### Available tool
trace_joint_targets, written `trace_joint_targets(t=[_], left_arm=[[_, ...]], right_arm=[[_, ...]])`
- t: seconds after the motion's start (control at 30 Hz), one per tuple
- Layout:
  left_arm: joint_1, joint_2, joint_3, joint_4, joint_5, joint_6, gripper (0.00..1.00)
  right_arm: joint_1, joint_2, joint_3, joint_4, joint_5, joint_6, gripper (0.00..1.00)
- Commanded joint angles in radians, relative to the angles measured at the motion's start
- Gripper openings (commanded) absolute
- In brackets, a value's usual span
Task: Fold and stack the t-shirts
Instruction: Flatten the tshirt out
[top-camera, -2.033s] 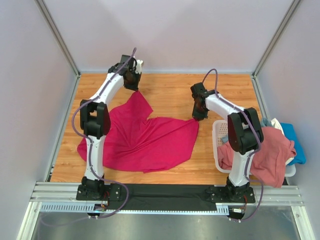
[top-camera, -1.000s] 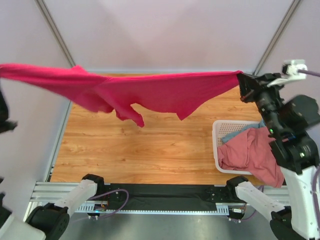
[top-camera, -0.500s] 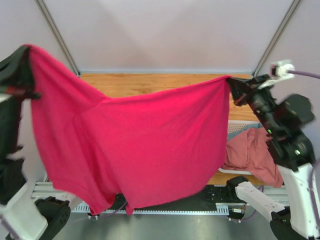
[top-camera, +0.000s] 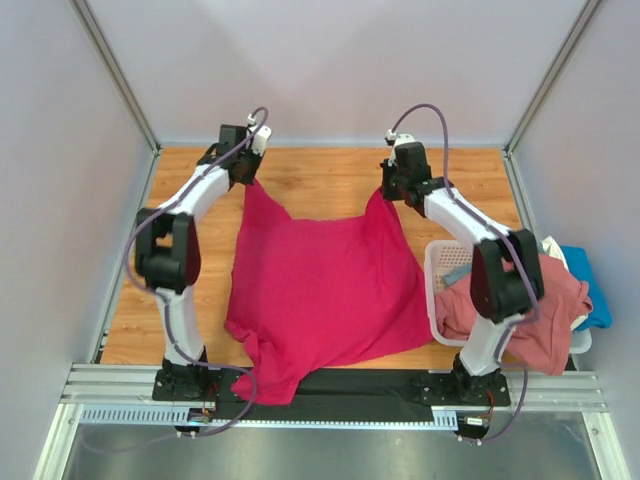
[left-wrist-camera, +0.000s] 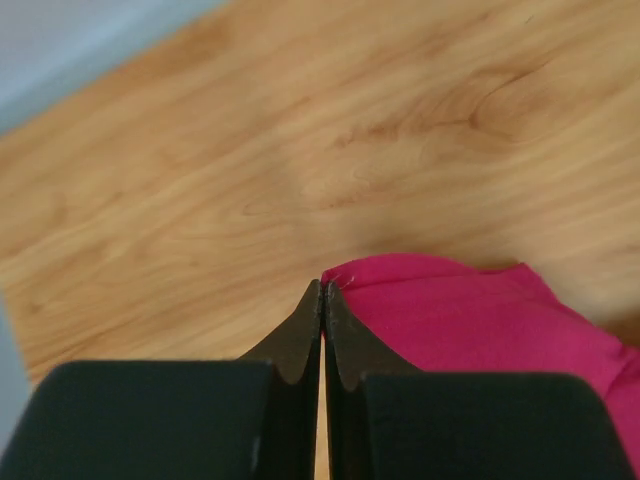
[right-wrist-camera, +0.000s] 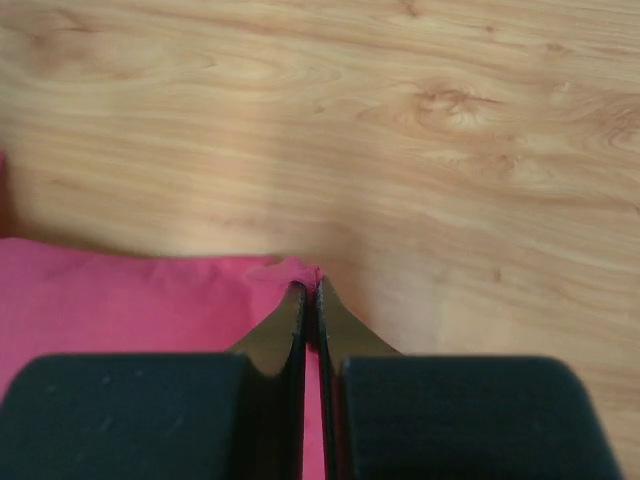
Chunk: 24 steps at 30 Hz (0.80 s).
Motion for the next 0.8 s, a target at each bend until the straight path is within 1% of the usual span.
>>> trace_joint_targets(t=[0.0, 0.03, 0.07, 0.1, 0.13, 0.2, 0.27, 0.3, 0.4, 0.5, 0.53, 0.57, 0.6, 0.7, 0.73, 0.77], left_arm=[[0.018, 0.192, 0.26, 0.086, -0.035, 0.023, 0.0], [0.021, 0.303, 0.323, 0.072, -0.037, 0.004, 0.0], [0.021, 0.351, 0.382, 0.061, -0.047, 0.006, 0.0], [0.021, 0.391, 0.479, 0.049, -0.053, 0.003, 0.0], [0.021, 0.459, 0.518, 0.05, -0.061, 0.004, 0.0], [0.021, 0.508, 0.609, 0.036, -0.057, 0.013, 0.0], [0.021, 0.545, 0.633, 0.055, -0.072, 0.016, 0.0], [0.021, 0.55, 0.635, 0.064, -0.078, 0.015, 0.0], [0.021, 0.535, 0.636, 0.075, -0.09, -0.002, 0.0], [0.022, 0.484, 0.618, 0.062, -0.093, -0.037, 0.0], [0.024, 0.46, 0.63, -0.004, -0.095, -0.071, 0.0], [0.024, 0.459, 0.63, -0.025, -0.103, -0.071, 0.0], [0.027, 0.446, 0.618, -0.043, -0.101, -0.11, 0.0], [0.041, 0.352, 0.557, -0.059, -0.009, -0.152, 0.0], [0.041, 0.34, 0.546, -0.059, 0.002, -0.166, 0.0], [0.039, 0.332, 0.549, -0.072, 0.052, -0.178, 0.0]], right_arm=[[-0.037, 0.176, 0.183, 0.04, 0.064, -0.061, 0.0], [-0.04, 0.213, 0.232, 0.036, 0.085, -0.066, 0.0], [-0.047, 0.246, 0.262, 0.033, 0.085, -0.069, 0.0], [-0.052, 0.308, 0.289, 0.013, 0.079, -0.069, 0.01], [-0.057, 0.333, 0.317, -0.001, 0.082, -0.063, 0.0], [-0.072, 0.393, 0.385, -0.02, 0.073, -0.058, 0.0], [-0.089, 0.431, 0.45, -0.035, 0.061, -0.041, 0.01], [-0.094, 0.467, 0.473, -0.053, 0.067, -0.04, 0.02], [-0.107, 0.507, 0.552, -0.107, 0.088, -0.014, 0.01], [-0.115, 0.499, 0.549, -0.113, 0.073, 0.005, 0.01], [-0.12, 0.495, 0.559, -0.136, 0.073, 0.011, 0.01], [-0.12, 0.494, 0.56, -0.136, 0.073, 0.011, 0.01], [-0.123, 0.494, 0.569, -0.165, 0.079, 0.02, 0.0], [-0.13, 0.482, 0.583, -0.217, 0.108, 0.046, 0.0], [-0.132, 0.478, 0.583, -0.233, 0.118, 0.054, 0.0], [-0.138, 0.467, 0.583, -0.245, 0.128, 0.061, 0.0]])
